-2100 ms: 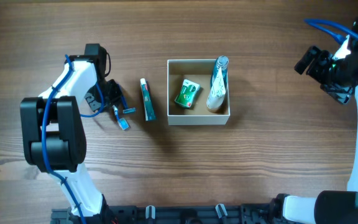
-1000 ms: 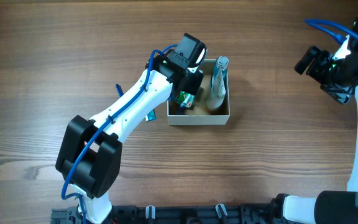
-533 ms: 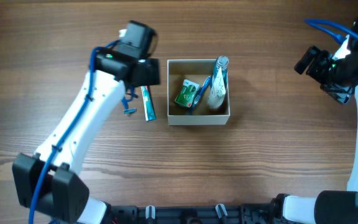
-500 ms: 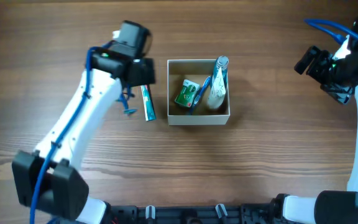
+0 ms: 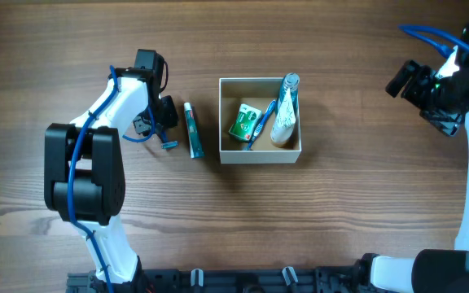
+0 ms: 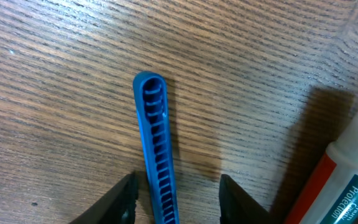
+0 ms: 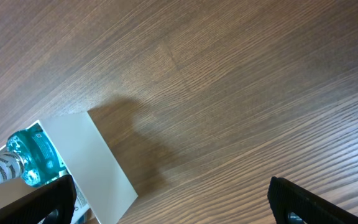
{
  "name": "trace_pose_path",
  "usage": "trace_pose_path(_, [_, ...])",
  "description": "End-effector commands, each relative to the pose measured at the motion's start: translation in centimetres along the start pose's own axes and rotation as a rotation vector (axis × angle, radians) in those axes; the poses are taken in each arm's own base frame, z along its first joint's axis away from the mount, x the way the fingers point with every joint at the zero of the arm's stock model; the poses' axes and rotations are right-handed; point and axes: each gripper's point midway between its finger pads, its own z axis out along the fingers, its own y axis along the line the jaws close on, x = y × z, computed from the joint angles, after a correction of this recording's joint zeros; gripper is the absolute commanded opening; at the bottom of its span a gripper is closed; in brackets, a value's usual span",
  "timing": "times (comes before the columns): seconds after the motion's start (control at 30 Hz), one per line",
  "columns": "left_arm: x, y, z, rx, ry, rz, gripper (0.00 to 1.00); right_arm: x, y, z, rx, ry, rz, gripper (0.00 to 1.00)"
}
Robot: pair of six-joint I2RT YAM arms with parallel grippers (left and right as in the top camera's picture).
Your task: Pack container
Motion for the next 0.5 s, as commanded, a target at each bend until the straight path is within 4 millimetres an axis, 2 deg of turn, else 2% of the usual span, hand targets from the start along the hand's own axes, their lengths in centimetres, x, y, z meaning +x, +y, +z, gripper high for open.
trace_pose_path(0.0, [0.7,0.0,1.1,0.006,0.04,0.009,0.28,-0.1,-0.1,0.4,0.003,0.008,0.014,1.0])
trace_pose_path(0.1, [1.3,0.2,1.1,-0.001,0.063,0.009,0.04,-0.1,-0.1,0.4,0.003,0.008,0.014,1.0])
trace_pose_path(0.2, [2.3,0.7,0.3,-0.021,0.104,0.015,0.04,-0.1,-0.1,0.4,0.003,0.008,0.014,1.0])
trace_pose_path(0.27, [1.9,0.4,-2.5,-0.014,0.091,0.018,0.04,-0.1,-0.1,0.4,0.003,0.008,0.014,1.0])
trace_pose_path(0.33, [1.4,-0.9,-6.1,0.033,0.051,0.063,0.04,-0.1,-0.1,0.4,0.003,0.008,0.014,1.0])
trace_pose_path(0.37, [1.2,-2.8,-9.3,0.096,0.005,0.119,0.04,-0.1,-0.1,0.4,0.003,0.008,0.014,1.0])
trace_pose_path(0.43, [1.5,-6.4,-13.7,0.183,-0.1,0.232,0.04,-0.1,-0.1,0.4,0.003,0.008,0.014,1.0])
trace_pose_path(0.47, [2.1,-9.1,-15.8,0.232,-0.186,0.347,0.04,-0.1,-0.1,0.4,0.003,0.008,0.014,1.0])
